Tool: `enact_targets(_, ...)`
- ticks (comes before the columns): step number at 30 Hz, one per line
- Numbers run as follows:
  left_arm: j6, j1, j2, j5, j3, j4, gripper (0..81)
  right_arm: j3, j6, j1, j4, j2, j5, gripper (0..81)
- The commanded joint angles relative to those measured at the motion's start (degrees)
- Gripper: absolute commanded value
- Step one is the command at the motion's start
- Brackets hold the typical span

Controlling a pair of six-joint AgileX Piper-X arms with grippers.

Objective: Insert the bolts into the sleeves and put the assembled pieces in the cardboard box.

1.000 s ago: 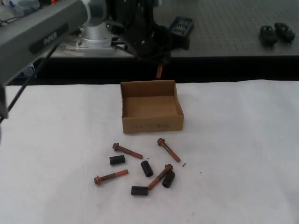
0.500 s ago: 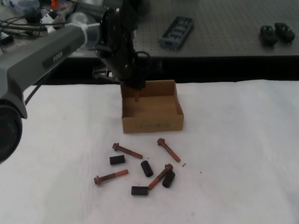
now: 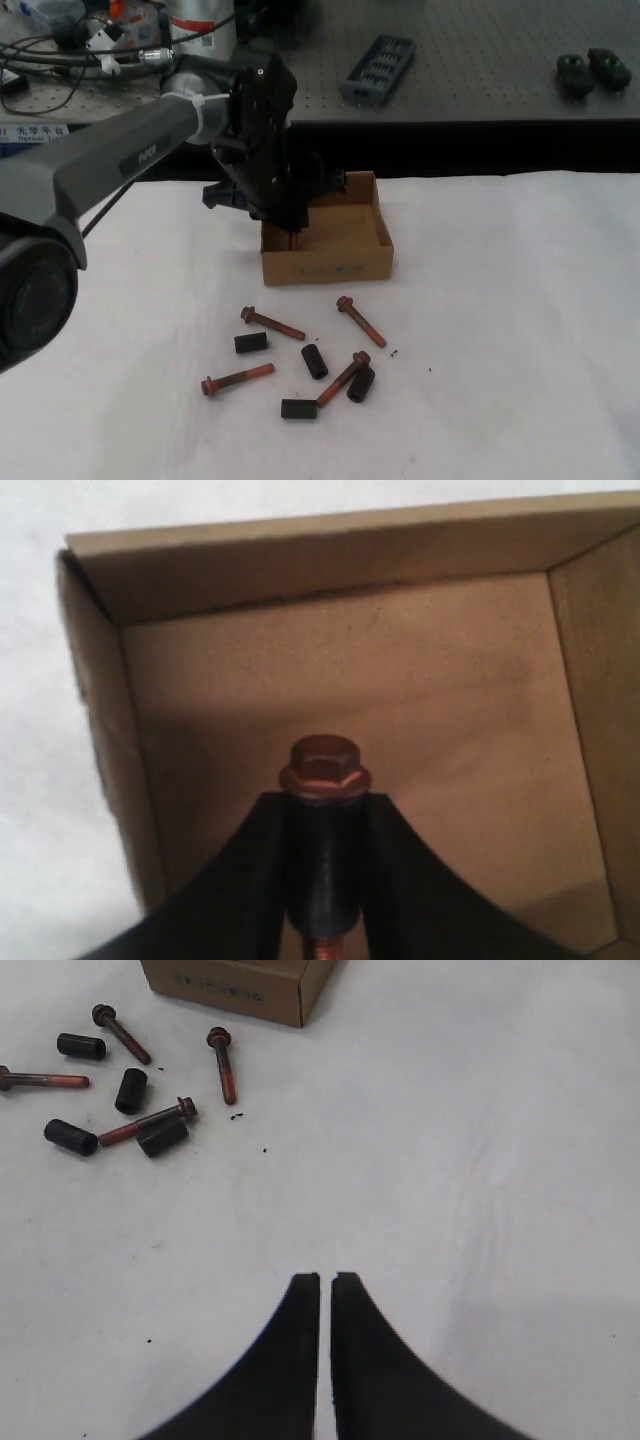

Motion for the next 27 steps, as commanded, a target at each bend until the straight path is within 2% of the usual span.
enact_targets(1, -0.9, 0.0, -0.1, -0.9, -0.8, 0.0, 0.5, 0.0, 0.0, -0.3, 0.1, -0.4, 0.1, 3.7)
enact_targets(3, -0.9, 0.0, 0.1, -0.9, -0.8, 0.0, 2.2, 0.0, 0.0, -0.3, 0.1, -0.4, 0.1, 3.7)
enact_targets(8, -0.9, 0.0, 0.1, -0.9, -0.8, -0.5, 19.7, 0.0, 0.0, -0.3, 0.1, -0.4, 0.1, 3.7)
enact_targets(10, -0.9, 0.0, 0.1, -0.9, -0.8, -1.2, 23.0, 0.0, 0.0, -0.3, 0.1, -0.4, 0.1, 3.7)
enact_targets(20, -0.9, 0.0, -0.4, -0.2, -0.9, -1.3, 23.1, 0.0, 0.0, -0.3, -0.1, -0.4, 0.1, 3.7)
enact_targets(27, -0.9, 0.2, -4.4, 5.5, -1.2, -1.8, 23.1, 0.0, 0.0, -0.3, -1.4, -0.4, -0.5, 3.7)
